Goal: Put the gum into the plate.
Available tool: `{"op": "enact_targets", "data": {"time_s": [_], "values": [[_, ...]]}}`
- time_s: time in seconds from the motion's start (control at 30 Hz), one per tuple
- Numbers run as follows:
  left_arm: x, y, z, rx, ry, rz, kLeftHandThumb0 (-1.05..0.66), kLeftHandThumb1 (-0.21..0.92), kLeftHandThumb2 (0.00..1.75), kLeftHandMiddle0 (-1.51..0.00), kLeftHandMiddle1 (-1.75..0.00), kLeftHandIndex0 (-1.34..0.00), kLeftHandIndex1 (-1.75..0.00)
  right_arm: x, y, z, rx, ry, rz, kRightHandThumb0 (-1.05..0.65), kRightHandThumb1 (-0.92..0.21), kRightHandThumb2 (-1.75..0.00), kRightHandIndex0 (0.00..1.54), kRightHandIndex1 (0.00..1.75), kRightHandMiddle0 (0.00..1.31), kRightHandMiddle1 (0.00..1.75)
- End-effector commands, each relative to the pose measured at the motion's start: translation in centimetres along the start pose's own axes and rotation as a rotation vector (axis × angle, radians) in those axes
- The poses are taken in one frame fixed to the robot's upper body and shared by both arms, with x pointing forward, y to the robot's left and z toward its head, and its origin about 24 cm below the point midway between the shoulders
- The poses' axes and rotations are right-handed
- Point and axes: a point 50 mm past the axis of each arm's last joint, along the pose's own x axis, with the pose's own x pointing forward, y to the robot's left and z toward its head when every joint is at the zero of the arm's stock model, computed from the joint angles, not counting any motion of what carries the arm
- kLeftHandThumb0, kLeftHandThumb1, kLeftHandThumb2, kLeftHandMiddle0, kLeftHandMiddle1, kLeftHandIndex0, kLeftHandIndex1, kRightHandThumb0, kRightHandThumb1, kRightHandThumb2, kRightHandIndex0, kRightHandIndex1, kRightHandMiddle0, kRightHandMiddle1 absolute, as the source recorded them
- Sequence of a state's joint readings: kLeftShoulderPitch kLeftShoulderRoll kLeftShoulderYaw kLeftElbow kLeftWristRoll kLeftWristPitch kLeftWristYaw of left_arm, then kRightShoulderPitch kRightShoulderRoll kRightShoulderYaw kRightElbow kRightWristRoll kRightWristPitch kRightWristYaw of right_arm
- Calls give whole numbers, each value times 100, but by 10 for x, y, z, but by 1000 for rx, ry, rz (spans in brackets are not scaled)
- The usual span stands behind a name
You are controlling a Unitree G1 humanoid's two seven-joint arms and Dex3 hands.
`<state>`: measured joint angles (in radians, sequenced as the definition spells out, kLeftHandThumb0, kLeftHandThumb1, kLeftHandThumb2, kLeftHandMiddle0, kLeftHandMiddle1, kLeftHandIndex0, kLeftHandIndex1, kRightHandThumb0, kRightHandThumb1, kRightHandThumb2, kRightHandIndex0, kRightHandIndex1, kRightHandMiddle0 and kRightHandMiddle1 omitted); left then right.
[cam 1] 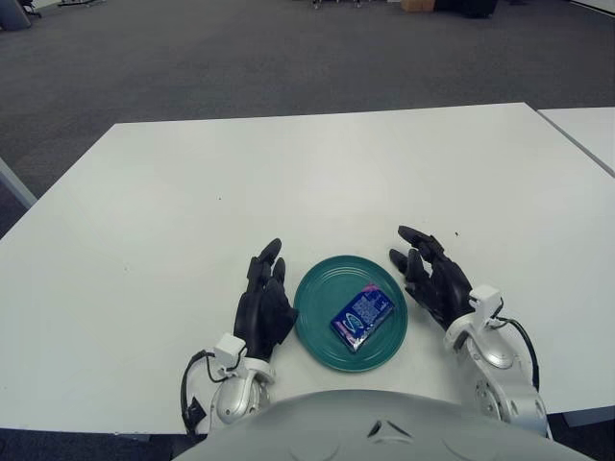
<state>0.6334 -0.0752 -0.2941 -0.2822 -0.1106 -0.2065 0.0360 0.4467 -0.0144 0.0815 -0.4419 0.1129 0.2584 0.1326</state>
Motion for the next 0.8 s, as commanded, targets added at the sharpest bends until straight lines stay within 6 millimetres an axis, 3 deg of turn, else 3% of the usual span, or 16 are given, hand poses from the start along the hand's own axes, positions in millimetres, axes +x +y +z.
{"op": "enact_targets", "data": {"time_s": [0.0,0.33,0.43,0.77], "values": [[-1,2,4,7,-14,-5,-105,92,98,-23,-1,0,-58,-13,1,-25,34,63,-29,-84,-92,-91,31,2,0,55],[-3,3,2,-29,-7,25,-105,92,103,-8,0,0,-39,-19,9,-28,47,-27,-19,-91,-92,-95,13,0,0,24],[-3,4,1,-65,-13,41,-105,92,103,-6,-1,0,-40,-18,9,-27,60,-54,-15,-94,-92,-96,7,0,0,16],[-2,6,0,-85,-31,43,-105,92,101,-7,-1,0,-43,-18,10,-28,65,-84,-10,-97,-92,-97,1,0,0,10]]}}
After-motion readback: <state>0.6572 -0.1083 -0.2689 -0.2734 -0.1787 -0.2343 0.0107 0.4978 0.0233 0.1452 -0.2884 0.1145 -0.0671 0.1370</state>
